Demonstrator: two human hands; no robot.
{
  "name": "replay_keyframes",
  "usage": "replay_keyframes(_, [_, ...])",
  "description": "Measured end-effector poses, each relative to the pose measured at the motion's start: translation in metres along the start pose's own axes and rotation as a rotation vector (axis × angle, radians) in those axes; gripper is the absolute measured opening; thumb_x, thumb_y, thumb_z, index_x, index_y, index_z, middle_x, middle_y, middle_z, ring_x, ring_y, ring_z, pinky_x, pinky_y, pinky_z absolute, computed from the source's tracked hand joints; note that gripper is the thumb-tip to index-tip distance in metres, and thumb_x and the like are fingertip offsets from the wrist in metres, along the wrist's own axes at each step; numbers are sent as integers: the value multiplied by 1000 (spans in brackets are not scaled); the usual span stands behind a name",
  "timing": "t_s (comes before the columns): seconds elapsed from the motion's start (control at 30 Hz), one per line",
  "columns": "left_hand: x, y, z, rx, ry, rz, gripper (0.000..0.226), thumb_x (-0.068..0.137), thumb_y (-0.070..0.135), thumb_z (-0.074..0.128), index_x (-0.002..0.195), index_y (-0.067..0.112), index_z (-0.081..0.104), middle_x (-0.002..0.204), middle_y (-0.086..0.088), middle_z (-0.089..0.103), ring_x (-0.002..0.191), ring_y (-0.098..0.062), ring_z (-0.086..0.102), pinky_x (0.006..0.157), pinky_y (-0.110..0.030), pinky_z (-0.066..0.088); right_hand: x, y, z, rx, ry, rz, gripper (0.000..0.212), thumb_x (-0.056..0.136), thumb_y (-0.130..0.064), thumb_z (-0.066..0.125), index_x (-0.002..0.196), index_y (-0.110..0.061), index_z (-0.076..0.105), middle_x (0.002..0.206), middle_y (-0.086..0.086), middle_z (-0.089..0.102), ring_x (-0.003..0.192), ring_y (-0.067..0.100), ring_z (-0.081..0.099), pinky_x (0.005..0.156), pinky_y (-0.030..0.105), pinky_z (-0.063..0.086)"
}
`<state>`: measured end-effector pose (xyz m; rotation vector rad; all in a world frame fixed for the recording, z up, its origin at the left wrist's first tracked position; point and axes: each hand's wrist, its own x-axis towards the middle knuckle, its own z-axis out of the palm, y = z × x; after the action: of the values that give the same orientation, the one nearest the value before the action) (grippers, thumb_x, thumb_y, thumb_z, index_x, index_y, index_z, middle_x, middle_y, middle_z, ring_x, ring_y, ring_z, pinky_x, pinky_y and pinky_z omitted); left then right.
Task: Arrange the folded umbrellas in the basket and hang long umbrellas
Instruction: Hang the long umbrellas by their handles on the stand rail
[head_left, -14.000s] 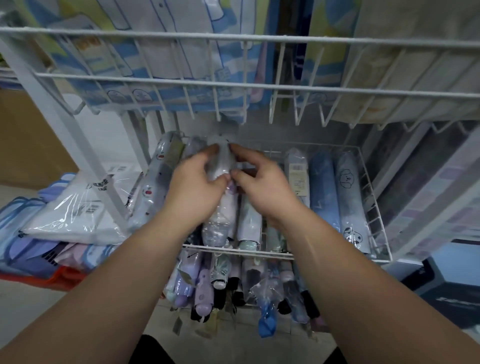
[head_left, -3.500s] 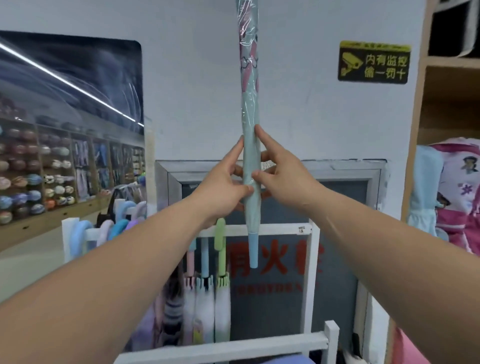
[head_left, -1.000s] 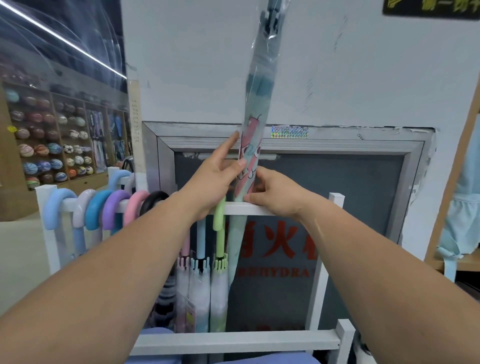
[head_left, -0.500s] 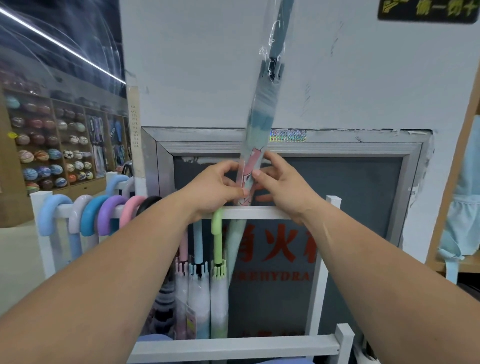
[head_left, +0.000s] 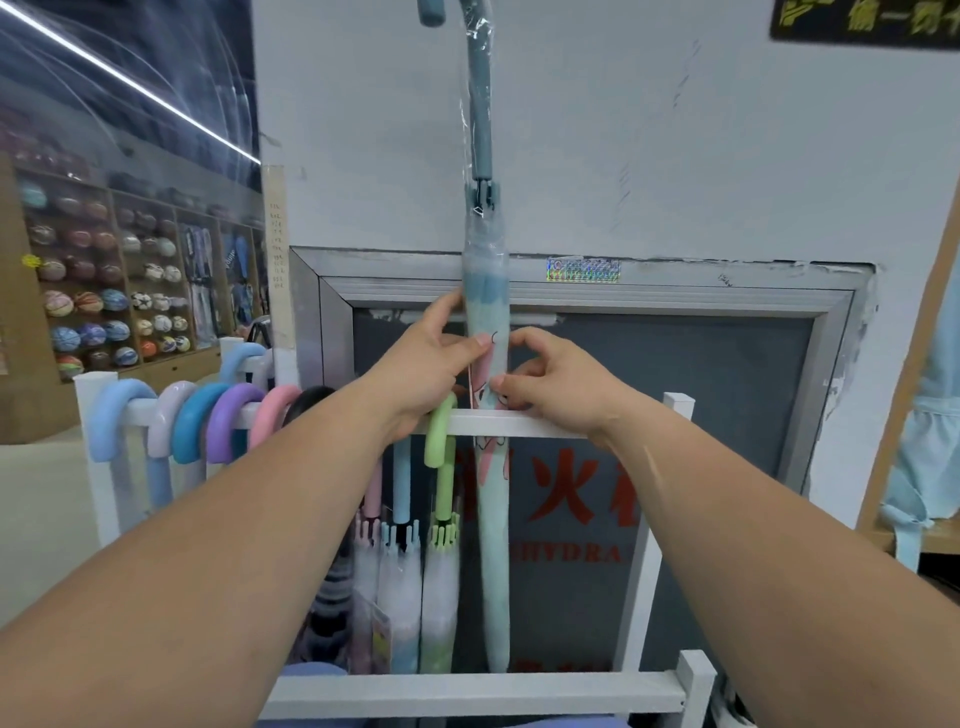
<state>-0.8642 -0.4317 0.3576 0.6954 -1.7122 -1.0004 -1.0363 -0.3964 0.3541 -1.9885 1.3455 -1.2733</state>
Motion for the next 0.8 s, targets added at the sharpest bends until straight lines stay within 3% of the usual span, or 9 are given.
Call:
replay_keyframes(0.07, [-2,-1,-1,43,-16,-3,49,98,15,63,139,35,47,92,-15,76,91,-30,72,92,-54,53,-2,-2,-2,73,37,10,30,90,-23,72,118,-27,61,100,14,73,85,19,70,84,42,57])
replay_keyframes(0.17, [-5,0,-1,122,-45,2,45,95,12,67,135,27,52,98,-19,75,88,-21,73,84,-34,52,-4,-4,-4,185,50,11,34,96,-23,64,128,-28,56,112,12,69,98,20,71,77,35,59])
replay_keyframes(0.23, [-5,0,0,173,-57,-9,41,94,12,69,130,26,55,91,-12,77,81,-17,71,80,-33,49,-4,-5,-4,302,70,-2,31,99,-22,58,129,-28,57,114,6,70,99,18,72,78,38,60])
replay_keyframes(0.33, [-4,-2,2,242,-98,-44,37,91,13,72,120,31,58,87,-12,78,76,-29,71,74,-40,52,-4,-2,-3,362,120,-36,24,101,-24,57,126,-25,58,114,8,71,100,23,72,83,44,61])
replay_keyframes(0.43, [-4,0,1,277,-117,-100,30,89,11,75,111,24,60,82,-10,77,66,-16,71,59,-26,52,-4,-1,-3,337,108,-42,23,101,-19,58,124,-21,57,108,15,73,93,25,74,75,41,62])
replay_keyframes(0.57, [0,-3,0,230,-106,-106,38,81,17,81,114,20,63,104,-4,77,96,-18,75,93,-39,58,-5,-2,-1,262,37,-18,21,100,-10,57,120,-14,55,97,15,72,81,23,69,69,32,57])
replay_keyframes(0.67, [0,-1,-1,109,-39,-56,34,88,23,74,119,27,60,112,-4,75,105,-23,71,91,-43,55,-4,-1,-1,152,-26,8,21,98,-10,61,119,-9,56,94,20,72,83,26,66,81,40,54])
replay_keyframes(0.73, [-1,0,-2,46,-11,-23,28,95,20,67,119,31,58,113,-10,74,107,-34,69,93,-56,52,-3,-1,-2,87,-62,33,14,96,-11,64,110,-12,59,88,18,71,77,23,63,79,39,52])
replay_keyframes(0.8, [1,-3,-2,25,7,8,26,97,12,64,117,28,60,111,-14,74,104,-35,71,90,-55,54,-3,-2,-4,77,-63,57,14,92,-8,68,104,-13,62,83,11,70,75,19,62,76,34,52])
